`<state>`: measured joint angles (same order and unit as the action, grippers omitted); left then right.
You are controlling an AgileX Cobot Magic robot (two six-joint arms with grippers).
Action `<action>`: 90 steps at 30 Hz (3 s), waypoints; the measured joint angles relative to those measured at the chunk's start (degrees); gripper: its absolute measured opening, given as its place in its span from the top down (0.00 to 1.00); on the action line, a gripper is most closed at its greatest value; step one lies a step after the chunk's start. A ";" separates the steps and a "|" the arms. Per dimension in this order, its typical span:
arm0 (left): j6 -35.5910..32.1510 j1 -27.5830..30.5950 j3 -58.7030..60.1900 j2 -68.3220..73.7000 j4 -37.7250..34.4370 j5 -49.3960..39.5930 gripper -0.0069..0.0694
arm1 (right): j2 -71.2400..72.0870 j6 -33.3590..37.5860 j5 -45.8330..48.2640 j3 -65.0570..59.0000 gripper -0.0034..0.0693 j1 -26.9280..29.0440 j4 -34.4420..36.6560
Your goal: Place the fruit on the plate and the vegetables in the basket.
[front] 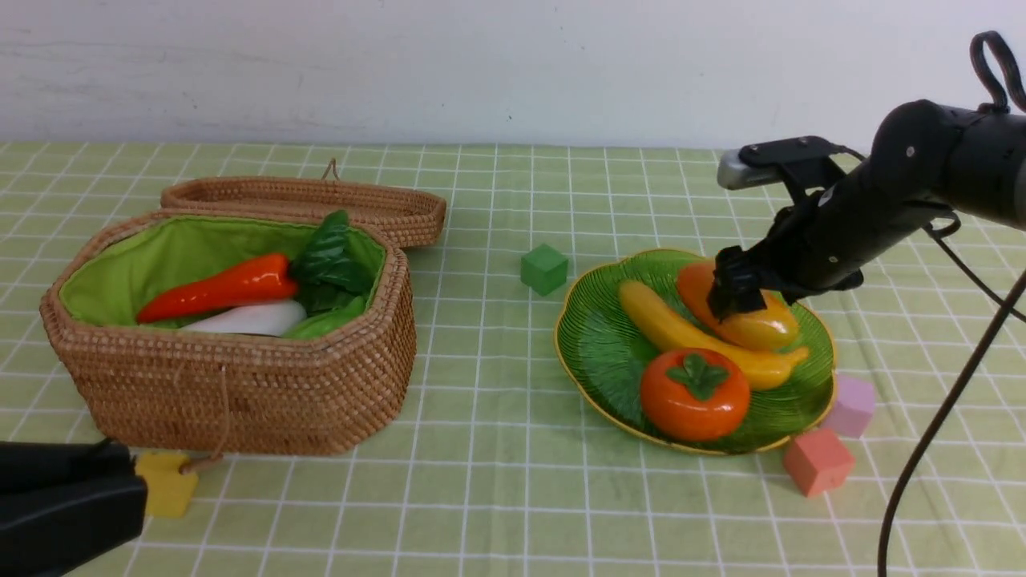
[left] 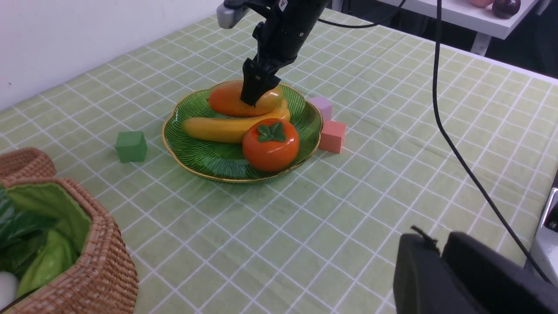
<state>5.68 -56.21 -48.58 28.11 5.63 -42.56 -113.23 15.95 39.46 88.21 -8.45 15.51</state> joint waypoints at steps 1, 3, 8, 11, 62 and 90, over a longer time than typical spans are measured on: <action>0.00 0.00 0.00 0.00 -0.06 0.00 0.82 | 0.67 0.00 0.65 0.00 0.04 0.00 -0.06; 0.00 0.00 0.00 0.00 -0.06 0.00 0.82 | 2.23 0.00 1.69 0.00 0.05 0.00 -0.48; 0.00 0.00 0.00 0.00 -0.06 0.00 0.82 | 9.63 -1.24 10.79 0.56 0.15 0.00 -1.33; 0.00 0.00 0.00 0.00 -0.06 0.30 0.82 | 16.61 -3.43 19.82 0.90 0.29 0.00 -1.52; 4.39 0.00 33.71 -21.67 -0.87 21.23 0.93 | 94.42 -22.04 30.03 -47.35 0.82 0.14 -6.68; 4.52 0.00 33.82 -21.67 -0.93 15.80 0.92 | 113.87 -18.23 -15.30 -88.76 0.97 6.09 -8.87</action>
<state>10.20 -56.21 -14.76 6.44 4.70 -26.76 0.63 -2.28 24.16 -0.55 -2.36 6.64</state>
